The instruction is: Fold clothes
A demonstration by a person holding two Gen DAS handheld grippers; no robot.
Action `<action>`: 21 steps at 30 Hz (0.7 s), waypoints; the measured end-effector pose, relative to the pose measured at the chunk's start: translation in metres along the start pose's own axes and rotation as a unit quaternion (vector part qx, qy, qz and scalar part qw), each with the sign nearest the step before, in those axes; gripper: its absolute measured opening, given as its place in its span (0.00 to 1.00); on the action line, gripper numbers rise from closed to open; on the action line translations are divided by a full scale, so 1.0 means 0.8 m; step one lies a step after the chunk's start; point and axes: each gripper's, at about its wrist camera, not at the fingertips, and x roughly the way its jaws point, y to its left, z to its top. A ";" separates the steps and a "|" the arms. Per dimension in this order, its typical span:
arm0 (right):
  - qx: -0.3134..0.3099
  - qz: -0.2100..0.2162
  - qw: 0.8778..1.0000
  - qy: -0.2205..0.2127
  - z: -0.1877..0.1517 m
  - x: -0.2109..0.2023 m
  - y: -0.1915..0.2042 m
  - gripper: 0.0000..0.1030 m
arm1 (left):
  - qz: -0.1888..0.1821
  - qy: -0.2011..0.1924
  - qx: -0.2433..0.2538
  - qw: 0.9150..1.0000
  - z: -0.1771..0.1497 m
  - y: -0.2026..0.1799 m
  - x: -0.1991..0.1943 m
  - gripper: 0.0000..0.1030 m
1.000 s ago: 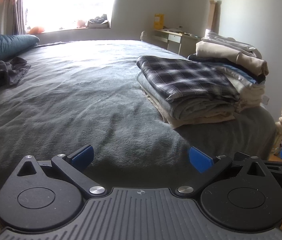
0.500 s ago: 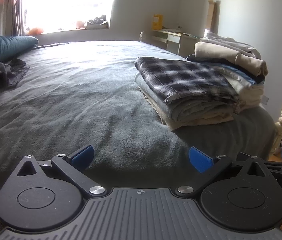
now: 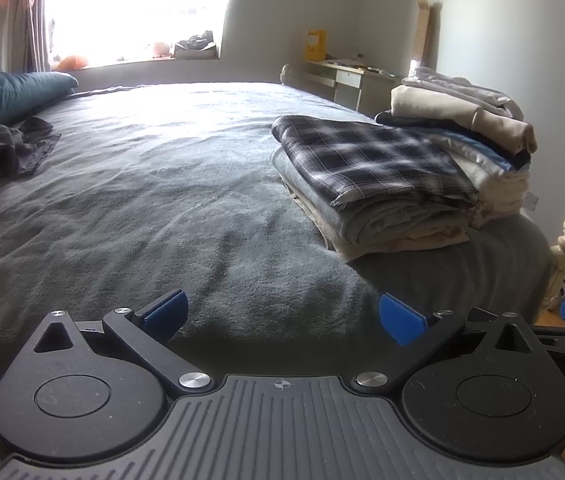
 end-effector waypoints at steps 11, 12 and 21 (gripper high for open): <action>-0.003 0.003 1.000 0.002 -0.002 0.000 0.004 1.00 | 0.001 0.001 -0.003 1.000 0.000 0.004 -0.001 1.00; -0.003 0.003 1.000 0.002 -0.002 0.000 0.005 1.00 | 0.001 0.001 -0.003 1.000 0.000 0.004 -0.001 1.00; -0.004 0.004 1.000 0.003 -0.002 0.000 0.007 1.00 | 0.001 0.001 -0.005 1.000 -0.001 0.005 -0.001 1.00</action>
